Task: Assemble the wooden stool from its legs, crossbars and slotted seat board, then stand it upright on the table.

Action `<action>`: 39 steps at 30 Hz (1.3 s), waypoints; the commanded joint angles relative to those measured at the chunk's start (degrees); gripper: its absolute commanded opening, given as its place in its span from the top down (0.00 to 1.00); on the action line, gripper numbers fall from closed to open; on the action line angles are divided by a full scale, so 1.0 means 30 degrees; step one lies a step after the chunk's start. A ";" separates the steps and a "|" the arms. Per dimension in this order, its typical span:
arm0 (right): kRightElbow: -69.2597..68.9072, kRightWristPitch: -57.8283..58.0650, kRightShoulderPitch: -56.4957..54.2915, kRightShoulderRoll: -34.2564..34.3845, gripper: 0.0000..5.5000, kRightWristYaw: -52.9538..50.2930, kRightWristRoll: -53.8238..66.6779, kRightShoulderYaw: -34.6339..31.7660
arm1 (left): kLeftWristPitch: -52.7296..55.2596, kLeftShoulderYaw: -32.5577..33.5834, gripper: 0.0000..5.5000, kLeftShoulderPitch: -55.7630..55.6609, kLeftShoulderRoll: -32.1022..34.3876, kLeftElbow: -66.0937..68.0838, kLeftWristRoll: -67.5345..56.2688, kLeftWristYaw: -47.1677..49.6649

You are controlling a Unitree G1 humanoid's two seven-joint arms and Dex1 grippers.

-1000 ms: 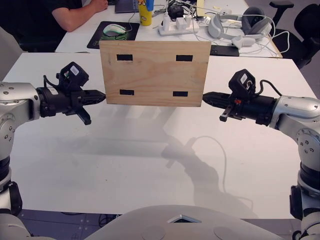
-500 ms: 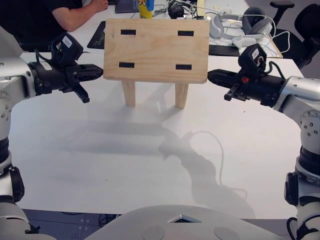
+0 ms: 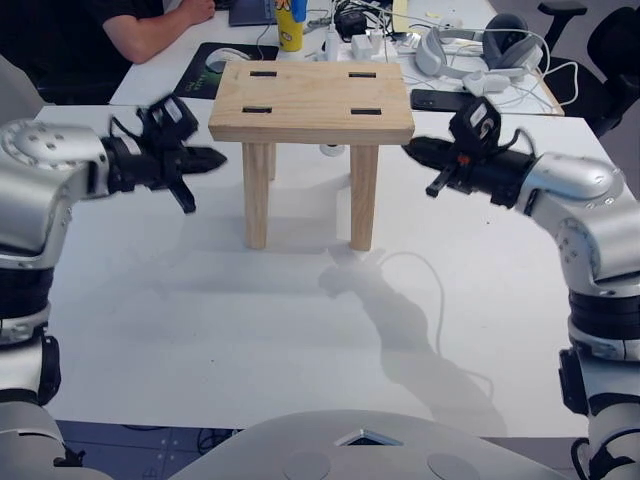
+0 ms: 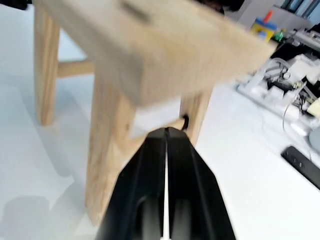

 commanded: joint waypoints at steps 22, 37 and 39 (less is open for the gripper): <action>2.1165 -1.7663 -0.3894 0.8149 1.00 -1.3449 -0.4740 -0.4396 | -2.3530 0.6117 0.99 -0.3154 -1.0970 2.1610 0.4933 1.6394; 2.0507 -1.9041 -0.4326 0.8977 1.00 -1.2048 -0.5009 -0.3500 | -2.3997 0.5037 0.99 -0.4095 -1.1338 2.0376 0.5663 1.5806; 2.0470 -1.9015 -0.4361 0.9034 1.00 -1.1986 -0.5082 -0.3424 | -2.4070 0.4791 0.99 -0.4285 -1.1334 2.0640 0.6052 1.6017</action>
